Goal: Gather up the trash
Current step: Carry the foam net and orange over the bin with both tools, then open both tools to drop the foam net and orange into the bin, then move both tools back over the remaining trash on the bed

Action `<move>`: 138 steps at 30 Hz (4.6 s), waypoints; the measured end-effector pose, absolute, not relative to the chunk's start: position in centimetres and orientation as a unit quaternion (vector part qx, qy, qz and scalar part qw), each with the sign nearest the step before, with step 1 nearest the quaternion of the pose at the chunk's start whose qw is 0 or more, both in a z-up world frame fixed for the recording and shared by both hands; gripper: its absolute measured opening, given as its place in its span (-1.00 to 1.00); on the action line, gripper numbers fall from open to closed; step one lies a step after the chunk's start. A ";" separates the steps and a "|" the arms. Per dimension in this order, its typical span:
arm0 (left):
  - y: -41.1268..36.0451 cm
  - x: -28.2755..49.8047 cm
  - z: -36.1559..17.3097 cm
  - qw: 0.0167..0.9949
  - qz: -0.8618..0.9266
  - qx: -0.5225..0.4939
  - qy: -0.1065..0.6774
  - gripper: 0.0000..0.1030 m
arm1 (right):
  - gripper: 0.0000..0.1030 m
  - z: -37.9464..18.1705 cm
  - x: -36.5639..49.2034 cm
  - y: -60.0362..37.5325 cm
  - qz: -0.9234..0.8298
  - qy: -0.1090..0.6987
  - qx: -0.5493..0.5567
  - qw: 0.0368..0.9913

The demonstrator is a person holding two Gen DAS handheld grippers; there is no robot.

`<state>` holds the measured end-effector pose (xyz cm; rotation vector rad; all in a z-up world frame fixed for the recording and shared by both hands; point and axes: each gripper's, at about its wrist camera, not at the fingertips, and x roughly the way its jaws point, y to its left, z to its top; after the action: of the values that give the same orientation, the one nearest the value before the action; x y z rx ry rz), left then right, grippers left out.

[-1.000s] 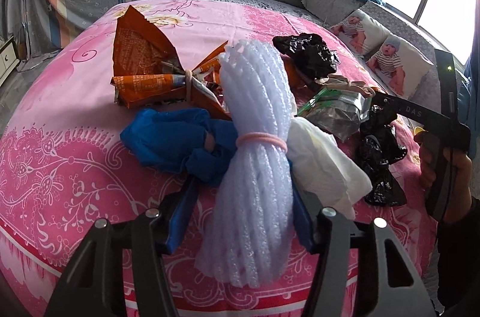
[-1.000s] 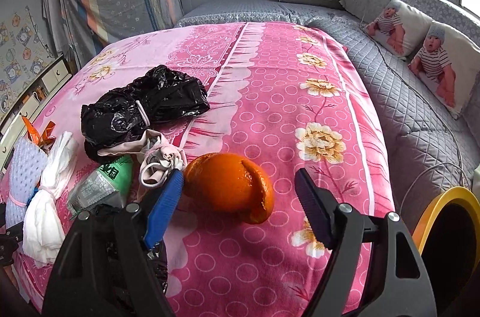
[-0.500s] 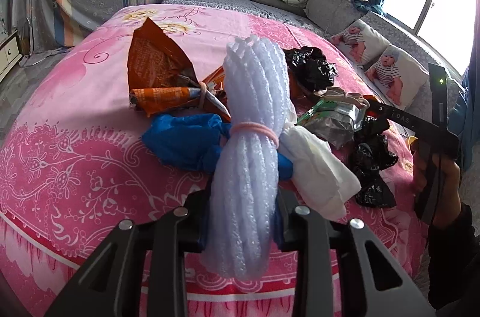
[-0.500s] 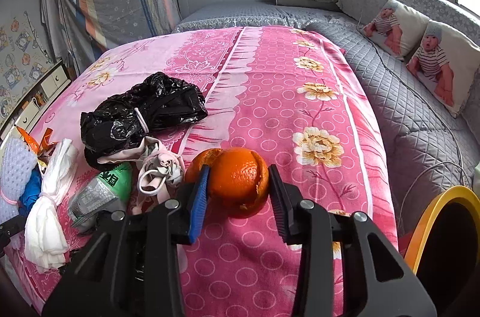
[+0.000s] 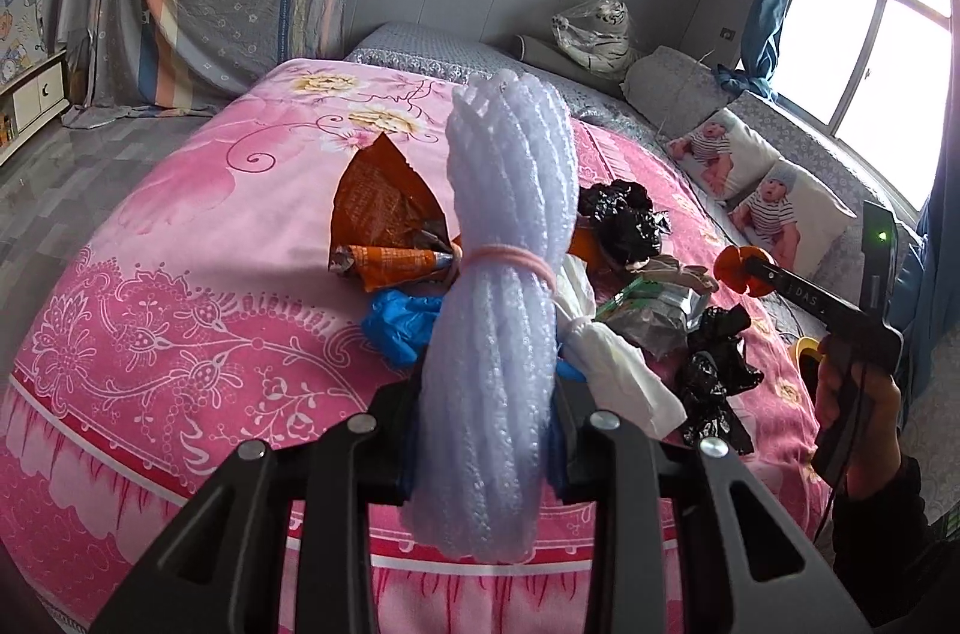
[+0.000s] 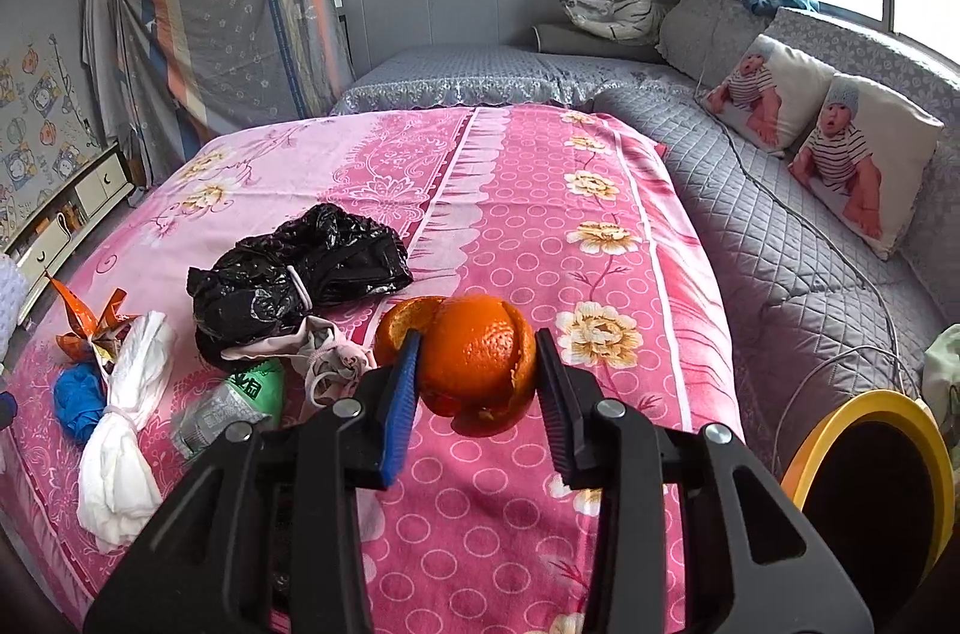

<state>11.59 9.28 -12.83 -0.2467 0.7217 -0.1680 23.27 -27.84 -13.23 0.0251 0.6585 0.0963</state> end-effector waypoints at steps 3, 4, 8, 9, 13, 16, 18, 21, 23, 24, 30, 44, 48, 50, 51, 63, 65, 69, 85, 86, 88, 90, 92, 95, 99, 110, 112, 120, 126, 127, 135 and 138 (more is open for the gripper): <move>9.2 11.4 -12.1 0.929 -0.082 -0.118 0.342 -0.44 | -0.33 -12.3 22.6 -27.8 0.049 0.313 0.012 0.948; 9.1 11.4 -11.7 0.930 -0.084 -0.117 0.338 -0.44 | -0.33 -11.9 22.4 -27.8 0.049 0.310 0.011 0.949; 7.9 11.4 -9.9 0.939 -0.090 -0.097 0.318 -0.44 | -0.33 -10.4 21.4 -27.9 0.052 0.294 0.012 0.954; 7.5 11.5 -9.3 0.940 -0.095 -0.093 0.313 -0.44 | -0.33 -9.9 21.1 -28.0 0.053 0.290 0.013 0.956; 5.4 11.9 -6.9 0.948 -0.111 -0.075 0.289 -0.44 | -0.33 -8.0 19.8 -28.6 0.051 0.268 0.014 0.962; 3.5 12.0 -5.0 0.952 -0.131 -0.060 0.269 -0.44 | -0.33 -6.4 18.7 -29.4 0.047 0.252 0.016 0.967; 2.1 12.2 -3.8 0.954 -0.145 -0.052 0.258 -0.44 | -0.33 -5.5 18.0 -30.1 0.042 0.241 0.019 0.969; 0.0 12.5 -2.4 0.954 -0.167 -0.043 0.245 -0.44 | -0.33 -4.0 16.8 -31.4 0.031 0.223 0.020 0.974; -1.6 12.8 -1.7 0.954 -0.176 -0.034 0.238 -0.44 | -0.33 -3.0 15.9 -32.4 0.021 0.211 0.022 0.977; -2.3 13.1 -1.4 0.953 -0.183 -0.032 0.237 -0.44 | -0.33 -2.6 15.5 -33.0 0.016 0.205 0.024 0.978; -7.5 13.6 -0.2 0.945 -0.234 -0.011 0.230 -0.44 | -0.33 -0.3 12.8 -36.9 -0.025 0.172 0.036 0.984; -20.9 15.1 0.1 0.911 -0.338 0.041 0.234 -0.43 | -0.33 -0.2 7.3 -47.6 -0.134 0.147 0.076 0.977; -24.9 15.7 -0.6 0.897 -0.363 0.054 0.248 -0.44 | -0.33 -1.2 5.9 -50.3 -0.166 0.149 0.089 0.971; -26.6 16.3 -0.7 0.890 -0.374 0.057 0.255 -0.44 | -0.33 -1.9 5.3 -51.5 -0.180 0.153 0.095 0.967; -27.6 16.6 -0.7 0.887 -0.379 0.059 0.257 -0.44 | -0.33 -2.2 5.1 -51.9 -0.187 0.155 0.097 0.965; -36.3 18.6 -6.6 0.846 -0.421 0.083 0.317 -0.44 | -0.33 -8.3 5.5 -56.2 -0.231 0.206 0.142 0.940; -37.1 18.7 -7.9 0.840 -0.425 0.088 0.325 -0.44 | -0.33 -9.5 5.6 -56.7 -0.235 0.217 0.148 0.936; -38.3 18.8 -9.7 0.831 -0.429 0.089 0.343 -0.44 | -0.33 -11.6 5.8 -57.8 -0.243 0.234 0.164 0.927; -41.1 19.0 -15.7 0.798 -0.433 0.111 0.404 -0.43 | -0.32 -16.9 6.5 -58.8 -0.248 0.291 0.196 0.903; -41.2 19.0 -15.9 0.797 -0.434 0.113 0.406 -0.43 | -0.32 -17.0 6.6 -58.8 -0.248 0.293 0.196 0.902; -41.4 18.9 -16.2 0.794 -0.434 0.115 0.409 -0.43 | -0.31 -17.2 6.7 -58.9 -0.247 0.296 0.197 0.901; -41.5 18.9 -16.3 0.792 -0.436 0.114 0.412 -0.43 | -0.31 -17.3 6.8 -59.0 -0.246 0.298 0.201 0.900; -41.6 18.9 -16.2 0.791 -0.436 0.113 0.413 -0.43 | -0.31 -17.5 6.8 -59.1 -0.246 0.300 0.202 0.899; -41.5 18.9 -16.1 0.792 -0.437 0.114 0.411 -0.42 | -0.29 -17.6 6.8 -59.2 -0.247 0.303 0.203 0.898; -41.2 19.1 -16.1 0.794 -0.432 0.104 0.415 -0.22 | -0.21 -17.5 6.5 -59.6 -0.246 0.300 0.217 0.896; -38.5 20.5 -14.9 0.809 -0.406 0.045 0.422 0.28 | 0.02 -16.0 5.3 -59.9 -0.265 0.274 0.226 0.896; -37.5 20.7 -14.0 0.819 -0.398 0.033 0.411 0.27 | 0.02 -15.4 5.0 -59.5 -0.261 0.266 0.224 0.901; -31.0 21.4 -7.8 0.861 -0.368 -0.013 0.350 0.28 | 0.02 -11.9 5.1 -55.7 -0.210 0.232 0.191 0.931; -23.7 22.0 -4.4 0.891 -0.325 -0.042 0.315 0.27 | 0.03 -9.2 6.6 -50.8 -0.147 0.215 0.150 0.954; -22.3 22.1 -4.0 0.896 -0.316 -0.044 0.310 0.28 | 0.03 -8.9 6.9 -50.0 -0.136 0.212 0.145 0.957; -11.7 22.2 -2.2 0.931 -0.235 -0.050 0.273 0.28 | 0.04 -7.5 9.8 -43.3 -0.058 0.214 0.113 0.969; -8.1 21.9 -1.9 0.941 -0.204 -0.052 0.265 0.28 | 0.04 -7.3 10.9 -40.5 -0.028 0.220 0.100 0.970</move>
<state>21.94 -8.07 -1.91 -0.1068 0.5401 -0.4170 10.88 -40.51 -7.33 0.2019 0.4439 -0.0560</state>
